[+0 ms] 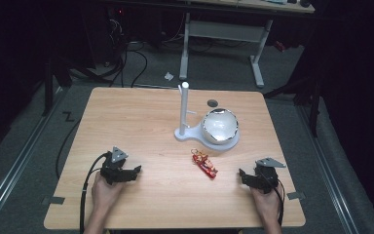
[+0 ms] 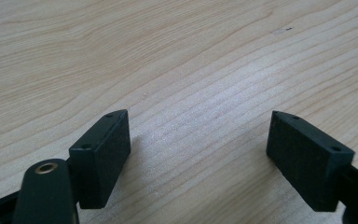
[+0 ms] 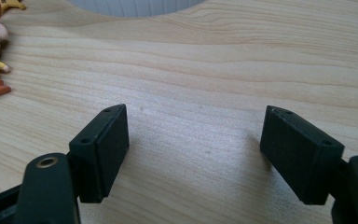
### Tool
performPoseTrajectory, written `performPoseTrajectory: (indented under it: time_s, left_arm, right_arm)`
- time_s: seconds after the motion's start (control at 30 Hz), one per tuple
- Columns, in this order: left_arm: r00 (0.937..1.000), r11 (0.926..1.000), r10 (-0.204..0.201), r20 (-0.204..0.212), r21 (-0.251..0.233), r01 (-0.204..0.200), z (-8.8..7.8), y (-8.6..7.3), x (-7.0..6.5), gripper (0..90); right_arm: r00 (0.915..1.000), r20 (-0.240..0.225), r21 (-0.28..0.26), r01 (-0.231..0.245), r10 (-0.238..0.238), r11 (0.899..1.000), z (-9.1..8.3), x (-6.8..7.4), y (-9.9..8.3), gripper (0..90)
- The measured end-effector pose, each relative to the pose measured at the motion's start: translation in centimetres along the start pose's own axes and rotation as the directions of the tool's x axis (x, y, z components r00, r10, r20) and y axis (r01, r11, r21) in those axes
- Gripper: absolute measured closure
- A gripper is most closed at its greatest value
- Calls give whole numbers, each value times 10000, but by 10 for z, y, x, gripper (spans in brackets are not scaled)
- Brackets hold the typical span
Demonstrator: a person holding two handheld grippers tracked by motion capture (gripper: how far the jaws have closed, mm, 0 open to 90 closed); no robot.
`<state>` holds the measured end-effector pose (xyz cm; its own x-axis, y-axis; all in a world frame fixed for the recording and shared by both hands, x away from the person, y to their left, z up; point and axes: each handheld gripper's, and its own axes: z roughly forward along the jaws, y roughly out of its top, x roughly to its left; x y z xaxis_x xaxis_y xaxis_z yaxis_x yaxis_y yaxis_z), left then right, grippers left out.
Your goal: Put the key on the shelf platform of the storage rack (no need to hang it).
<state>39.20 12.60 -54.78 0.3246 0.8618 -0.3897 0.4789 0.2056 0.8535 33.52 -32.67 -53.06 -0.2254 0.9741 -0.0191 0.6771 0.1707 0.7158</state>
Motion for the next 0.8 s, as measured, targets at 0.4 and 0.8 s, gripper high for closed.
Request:
performPoseTrajectory:
  time_s: [0.4,0.8]
  left_arm:
    - [10000,10000,-29,-36,-26,29,0,0,0,220]
    - [10000,10000,-56,-55,-43,55,0,0,0,225]
  right_arm:
    - [10000,-32,-2,26,-26,10000,0,0,0,238]
    - [9999,99,44,-128,127,9999,-6,-3,-2,355]
